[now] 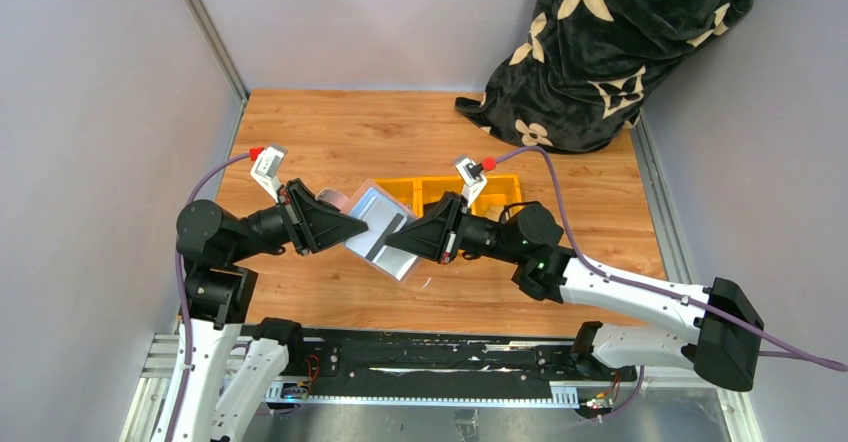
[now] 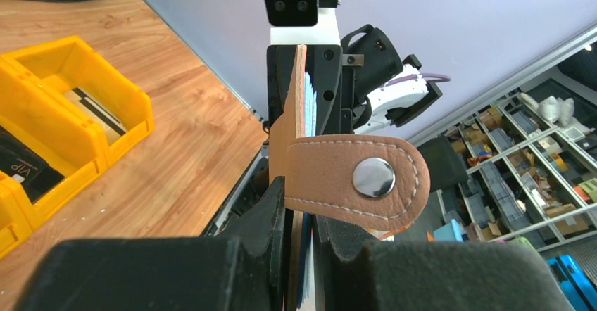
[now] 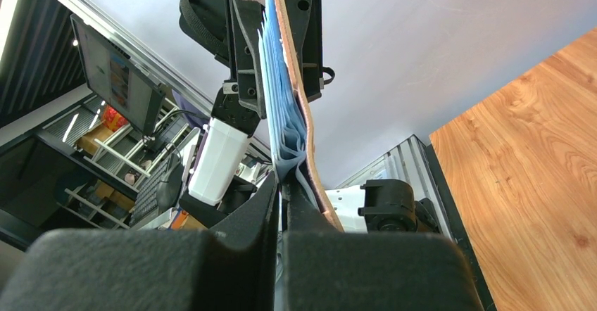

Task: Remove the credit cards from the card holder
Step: Remove the credit card from the card holder.

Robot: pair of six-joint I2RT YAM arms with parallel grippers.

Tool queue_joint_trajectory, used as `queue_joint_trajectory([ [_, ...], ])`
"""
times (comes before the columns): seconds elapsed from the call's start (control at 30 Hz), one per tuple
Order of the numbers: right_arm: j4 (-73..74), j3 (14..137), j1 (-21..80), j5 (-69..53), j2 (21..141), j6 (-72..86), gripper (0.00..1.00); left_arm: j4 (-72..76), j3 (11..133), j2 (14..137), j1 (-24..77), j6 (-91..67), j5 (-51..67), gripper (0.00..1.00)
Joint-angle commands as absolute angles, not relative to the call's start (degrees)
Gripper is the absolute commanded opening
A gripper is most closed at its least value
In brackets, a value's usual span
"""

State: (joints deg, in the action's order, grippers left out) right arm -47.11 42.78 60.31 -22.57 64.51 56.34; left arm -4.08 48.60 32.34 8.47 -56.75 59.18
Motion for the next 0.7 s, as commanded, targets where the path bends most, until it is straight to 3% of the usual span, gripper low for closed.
queue_joint_trajectory([
  [0.0,-49.68,41.95,60.21,-22.61,62.18,55.73,0.0,-4.39,50.95,32.08,8.35,-55.54,58.54,0.05],
  [0.67,-51.12,39.91,60.54,-21.93,61.22,56.33,0.0,-3.43,51.68,31.66,8.26,-56.29,58.16,0.01],
])
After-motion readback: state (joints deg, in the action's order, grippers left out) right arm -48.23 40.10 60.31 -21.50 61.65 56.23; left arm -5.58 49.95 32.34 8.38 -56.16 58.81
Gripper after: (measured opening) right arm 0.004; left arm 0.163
